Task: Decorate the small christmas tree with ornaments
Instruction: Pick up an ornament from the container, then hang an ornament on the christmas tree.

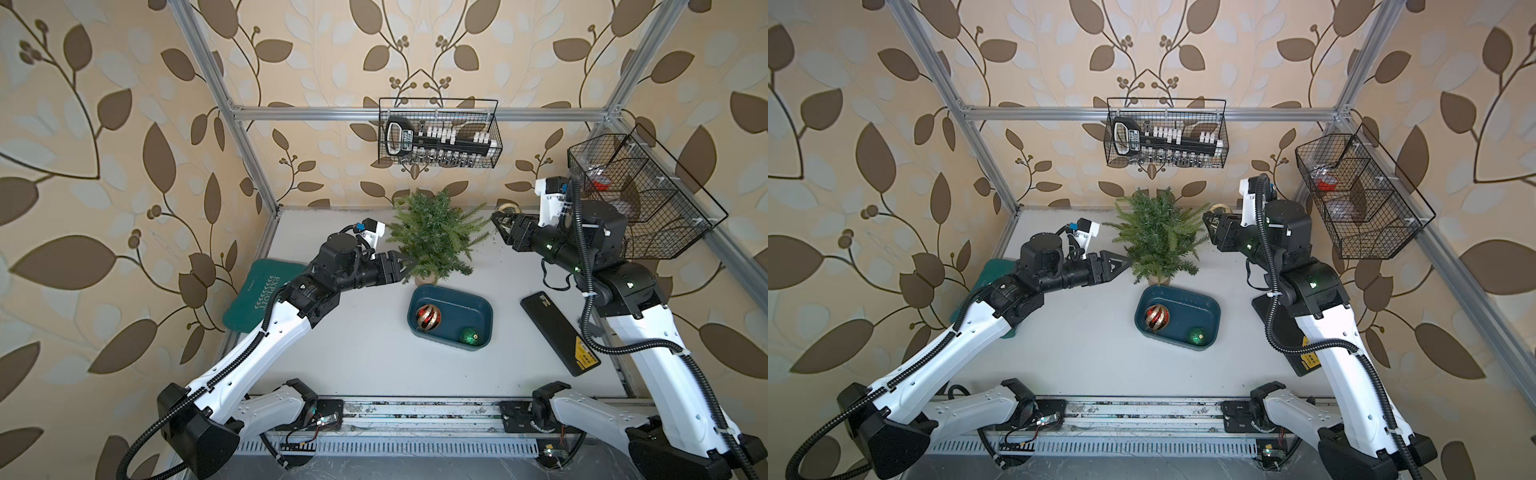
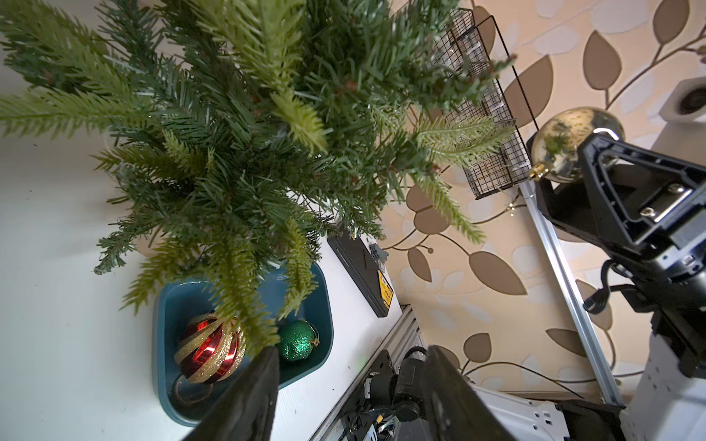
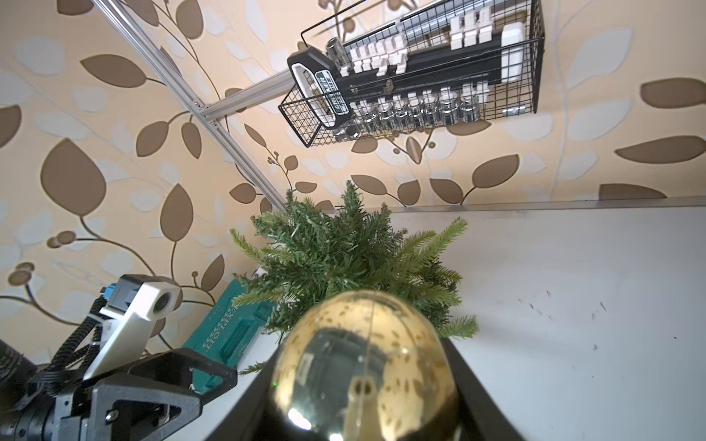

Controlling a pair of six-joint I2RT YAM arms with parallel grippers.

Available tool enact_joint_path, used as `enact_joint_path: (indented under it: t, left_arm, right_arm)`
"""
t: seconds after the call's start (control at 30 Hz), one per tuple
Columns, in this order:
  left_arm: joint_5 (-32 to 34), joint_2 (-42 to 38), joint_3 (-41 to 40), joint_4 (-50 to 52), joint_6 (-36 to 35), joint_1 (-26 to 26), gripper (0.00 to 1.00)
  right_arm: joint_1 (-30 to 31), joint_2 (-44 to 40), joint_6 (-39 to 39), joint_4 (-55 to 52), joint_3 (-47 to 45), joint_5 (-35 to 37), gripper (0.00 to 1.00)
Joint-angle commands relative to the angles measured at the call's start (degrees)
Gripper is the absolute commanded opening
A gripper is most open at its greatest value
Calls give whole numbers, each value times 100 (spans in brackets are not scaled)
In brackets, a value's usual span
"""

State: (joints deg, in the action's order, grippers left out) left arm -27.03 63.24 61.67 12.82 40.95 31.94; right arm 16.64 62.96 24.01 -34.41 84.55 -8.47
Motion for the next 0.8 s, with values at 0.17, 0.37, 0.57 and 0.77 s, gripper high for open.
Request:
enact_joint_path:
  t: [0.17,0.37,0.57,0.77]
  left_arm:
    - [-156,65,199,-73,-149,45,62]
    - [-137,31,51,-148,-81,40,62]
    - [-154,49,-6,-183,-43,40,62]
    - [-154,22,-54,-175,-48,40,62]
  right_arm:
    - [-161,339,76,120,293,-606,52]
    - [-164,373,88,173,474,-460,52]
    - [-168,341,76,121,575,-287,52]
    - [-170,305,-14,-87,736,33,52]
